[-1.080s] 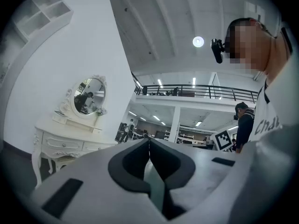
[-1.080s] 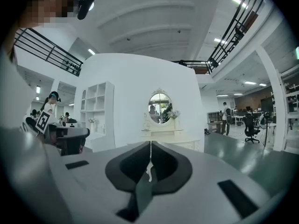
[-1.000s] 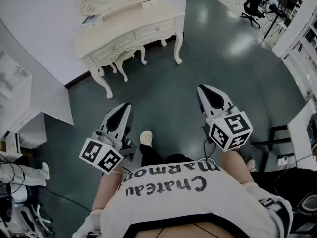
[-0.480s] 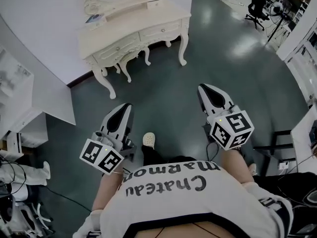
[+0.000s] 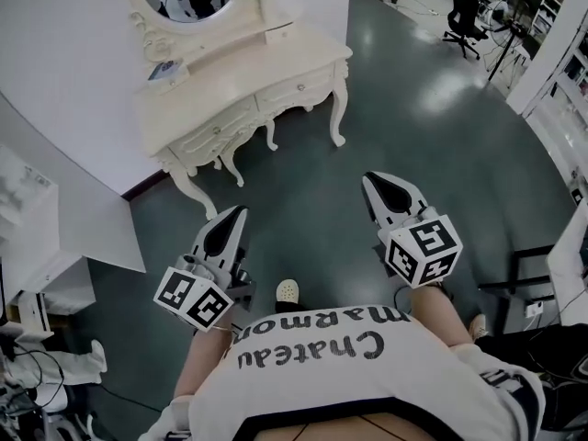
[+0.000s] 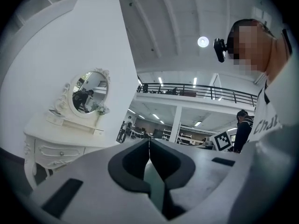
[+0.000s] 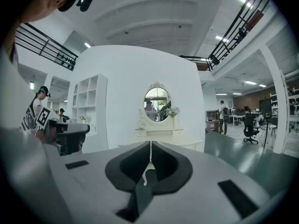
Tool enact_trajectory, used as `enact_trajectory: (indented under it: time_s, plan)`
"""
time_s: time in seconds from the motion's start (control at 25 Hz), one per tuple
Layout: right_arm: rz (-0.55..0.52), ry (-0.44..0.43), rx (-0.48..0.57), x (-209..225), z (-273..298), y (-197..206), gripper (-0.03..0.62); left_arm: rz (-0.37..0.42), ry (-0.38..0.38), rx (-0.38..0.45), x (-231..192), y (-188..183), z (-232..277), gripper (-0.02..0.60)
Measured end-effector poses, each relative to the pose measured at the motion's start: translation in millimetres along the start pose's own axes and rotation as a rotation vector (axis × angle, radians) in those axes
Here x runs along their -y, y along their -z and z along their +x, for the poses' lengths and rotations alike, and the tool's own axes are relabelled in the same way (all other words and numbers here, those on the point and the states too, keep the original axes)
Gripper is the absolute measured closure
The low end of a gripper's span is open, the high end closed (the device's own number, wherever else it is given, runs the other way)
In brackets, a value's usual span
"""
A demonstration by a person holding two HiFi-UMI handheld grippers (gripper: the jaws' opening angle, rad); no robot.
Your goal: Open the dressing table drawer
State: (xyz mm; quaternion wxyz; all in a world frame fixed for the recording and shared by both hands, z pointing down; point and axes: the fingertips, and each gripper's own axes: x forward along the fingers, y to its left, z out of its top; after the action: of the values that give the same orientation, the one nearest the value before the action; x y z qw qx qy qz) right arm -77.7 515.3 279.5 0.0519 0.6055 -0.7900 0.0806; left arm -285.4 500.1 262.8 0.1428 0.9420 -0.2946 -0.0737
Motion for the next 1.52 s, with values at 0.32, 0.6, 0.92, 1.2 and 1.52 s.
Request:
enact_trajectory:
  time_s: [0.32, 0.6, 0.92, 1.2, 1.52]
  plan:
    - [-0.017, 0.013, 0.033, -6.8, 85.7, -39.7, 0.568, 0.042, 0.074, -0.001, -72.7, -52.0, 45.4, 0.557]
    - [0.114, 0.015, 0.067, -9.0, 150.9, -46.4, 0.568, 0.056, 0.102, -0.017, -136.5, -69.0, 65.7, 0.558]
    - [0.087, 0.031, 0.024, -12.5, 194.1, -44.3, 0.568, 0.025, 0.12, -0.024, -181.1, -68.7, 84.8, 0.558]
    - [0.075, 0.031, -0.018, -11.7, 219.1, -32.9, 0.568, 0.001, 0.147, -0.052, -199.5, -51.8, 98.2, 0.557]
    - [0.078, 0.052, -0.07, 15.2, 227.7, -20.7, 0.568, 0.005, 0.238, -0.162, -186.3, -24.1, 137.4, 0.558]
